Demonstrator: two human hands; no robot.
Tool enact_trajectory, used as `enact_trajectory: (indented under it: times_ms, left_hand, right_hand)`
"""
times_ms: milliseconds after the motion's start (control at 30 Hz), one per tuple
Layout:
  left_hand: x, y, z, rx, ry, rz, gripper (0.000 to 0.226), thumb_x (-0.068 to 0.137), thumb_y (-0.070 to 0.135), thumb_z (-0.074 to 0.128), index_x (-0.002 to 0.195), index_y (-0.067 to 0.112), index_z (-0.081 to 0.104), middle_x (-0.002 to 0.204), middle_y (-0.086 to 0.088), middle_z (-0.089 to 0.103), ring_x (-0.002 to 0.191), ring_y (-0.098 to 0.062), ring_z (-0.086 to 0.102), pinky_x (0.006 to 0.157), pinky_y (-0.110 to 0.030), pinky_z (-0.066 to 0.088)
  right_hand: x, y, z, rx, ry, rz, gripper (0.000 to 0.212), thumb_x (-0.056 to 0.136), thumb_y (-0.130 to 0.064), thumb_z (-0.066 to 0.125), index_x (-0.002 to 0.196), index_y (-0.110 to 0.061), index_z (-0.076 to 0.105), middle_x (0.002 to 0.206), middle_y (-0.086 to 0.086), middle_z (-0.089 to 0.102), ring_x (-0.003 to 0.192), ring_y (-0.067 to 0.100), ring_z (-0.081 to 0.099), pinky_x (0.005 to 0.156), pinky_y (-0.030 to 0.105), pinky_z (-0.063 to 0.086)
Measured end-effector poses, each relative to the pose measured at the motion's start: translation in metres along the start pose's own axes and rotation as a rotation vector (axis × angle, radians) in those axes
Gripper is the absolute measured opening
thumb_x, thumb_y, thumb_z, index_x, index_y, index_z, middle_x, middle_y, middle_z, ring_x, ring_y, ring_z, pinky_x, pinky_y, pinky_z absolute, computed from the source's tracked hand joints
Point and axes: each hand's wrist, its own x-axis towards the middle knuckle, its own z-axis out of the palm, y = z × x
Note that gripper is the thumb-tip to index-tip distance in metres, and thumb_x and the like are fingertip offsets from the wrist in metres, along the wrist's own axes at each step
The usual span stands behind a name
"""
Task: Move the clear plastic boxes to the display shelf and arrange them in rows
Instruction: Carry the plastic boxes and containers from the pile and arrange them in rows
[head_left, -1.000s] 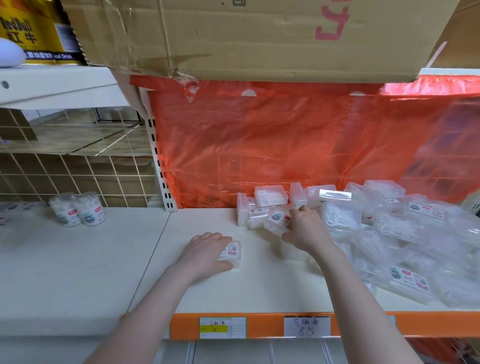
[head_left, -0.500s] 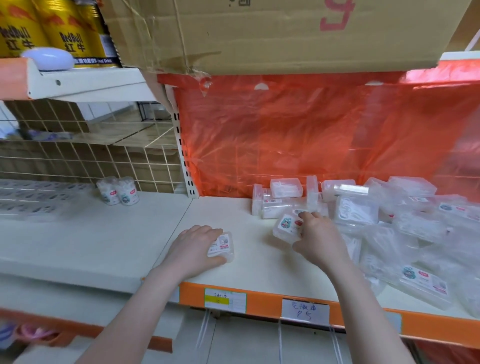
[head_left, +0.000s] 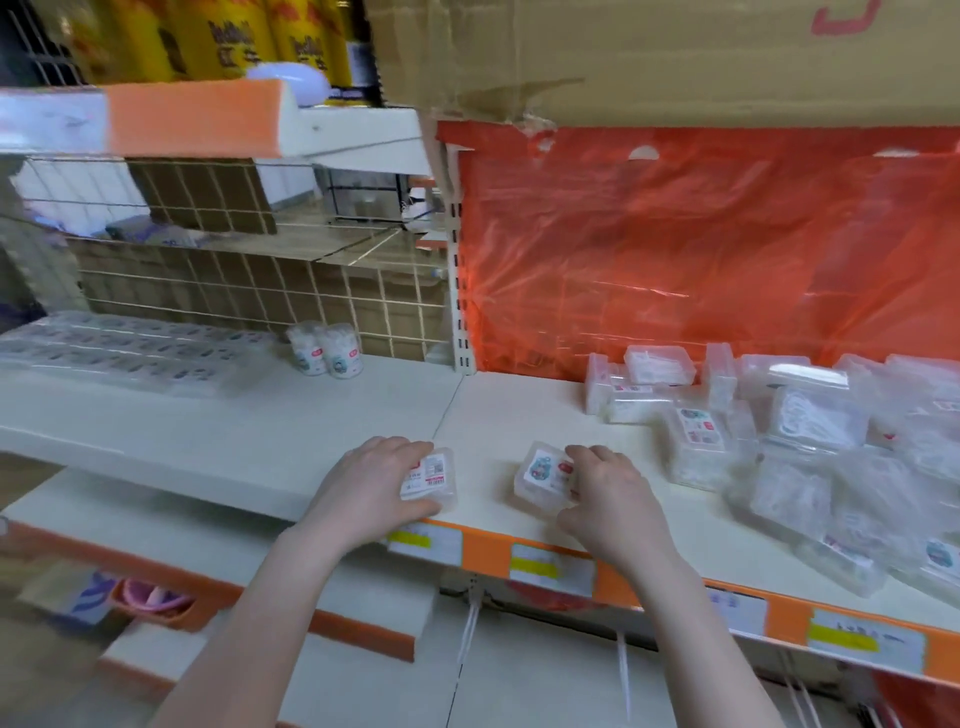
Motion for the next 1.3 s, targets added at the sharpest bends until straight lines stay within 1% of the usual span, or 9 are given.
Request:
enact_trajectory:
  times_ms: [67,200,367,567,667,767,1000,1133,1300]
  left_hand:
    - [-0.015,-0.031,-0.007,-0.03,0.009,-0.036,0.084,0.066,0.071,0.046,0.139,0.029,0.04,0.132,0.008,0.05,0.122,-0.014,0.042,0.097,-0.025,0.035]
    - [-0.048,-0.107,-0.019,-0.043,0.029,-0.076,0.075,0.073,0.064,0.056,0.138,0.029,0.041,0.131,0.007,0.051,0.122,-0.016,0.043,0.097,-0.027,0.036]
    - [-0.087,-0.203,-0.032,-0.032,0.006,-0.141,0.093,0.058,0.074,0.038,0.139,0.029,0.04,0.132,0.007,0.05,0.122,-0.016,0.043,0.097,-0.026,0.037]
    - [-0.117,-0.285,-0.053,-0.067,0.018,-0.154,0.074,0.078,0.061,0.059,0.141,0.027,0.038,0.134,0.004,0.048,0.125,-0.017,0.039,0.093,-0.025,0.033]
    - [-0.119,-0.315,-0.062,-0.052,0.026,-0.156,0.075,0.08,0.061,0.059,0.142,0.027,0.036,0.136,0.005,0.047,0.125,-0.016,0.038,0.096,-0.026,0.033]
    - [-0.115,-0.338,-0.069,-0.073,0.031,-0.161,0.095,0.062,0.078,0.039,0.141,0.026,0.039,0.134,0.005,0.05,0.123,-0.017,0.041,0.096,-0.027,0.033]
    - [-0.093,-0.394,-0.07,-0.052,0.026,-0.173,0.102,0.056,0.08,0.032,0.141,0.025,0.04,0.135,0.004,0.05,0.123,-0.018,0.043,0.099,-0.03,0.033]
    - [-0.078,-0.432,-0.078,-0.028,0.017,-0.194,0.08,0.078,0.064,0.057,0.144,0.026,0.035,0.136,0.005,0.048,0.125,-0.015,0.04,0.097,-0.027,0.034]
    - [-0.061,-0.483,-0.093,0.002,0.028,-0.214,0.072,0.083,0.051,0.062,0.145,0.027,0.034,0.139,0.005,0.046,0.126,-0.014,0.038,0.097,-0.026,0.032]
  right_hand:
    - [0.004,-0.032,0.01,0.05,0.003,-0.026,0.041,0.079,-0.02,0.054,0.119,-0.016,0.05,0.114,0.003,0.054,0.106,0.023,0.047,0.081,0.028,0.037]
    - [0.013,-0.11,0.039,0.143,0.014,-0.066,0.051,0.078,-0.026,0.062,0.127,-0.015,0.049,0.117,0.004,0.055,0.109,0.024,0.047,0.087,0.029,0.036]
    - [0.023,-0.21,0.079,0.229,0.006,-0.086,0.06,0.076,-0.019,0.064,0.132,-0.014,0.047,0.122,0.005,0.053,0.113,0.024,0.045,0.089,0.026,0.032]
    - [0.034,-0.295,0.109,0.315,0.011,-0.082,0.063,0.077,-0.017,0.065,0.136,-0.013,0.044,0.125,0.005,0.053,0.115,0.022,0.045,0.088,0.022,0.031]
    - [0.044,-0.326,0.114,0.337,0.003,-0.093,0.064,0.078,-0.019,0.067,0.137,-0.012,0.044,0.125,0.005,0.053,0.114,0.021,0.046,0.086,0.022,0.032]
    - [0.059,-0.347,0.12,0.369,0.007,-0.107,0.067,0.077,-0.024,0.071,0.137,-0.012,0.045,0.123,0.005,0.053,0.112,0.021,0.047,0.084,0.022,0.032]
    - [0.102,-0.382,0.144,0.375,0.006,-0.102,0.069,0.076,-0.026,0.073,0.138,-0.012,0.044,0.127,0.004,0.053,0.116,0.02,0.046,0.09,0.023,0.033]
    - [0.136,-0.408,0.161,0.381,-0.008,-0.1,0.07,0.074,-0.027,0.073,0.137,-0.015,0.045,0.128,0.002,0.052,0.118,0.019,0.045,0.091,0.023,0.033]
    - [0.167,-0.444,0.173,0.355,-0.05,-0.131,0.066,0.075,-0.026,0.072,0.135,-0.016,0.047,0.127,0.001,0.053,0.118,0.019,0.044,0.089,0.022,0.032]
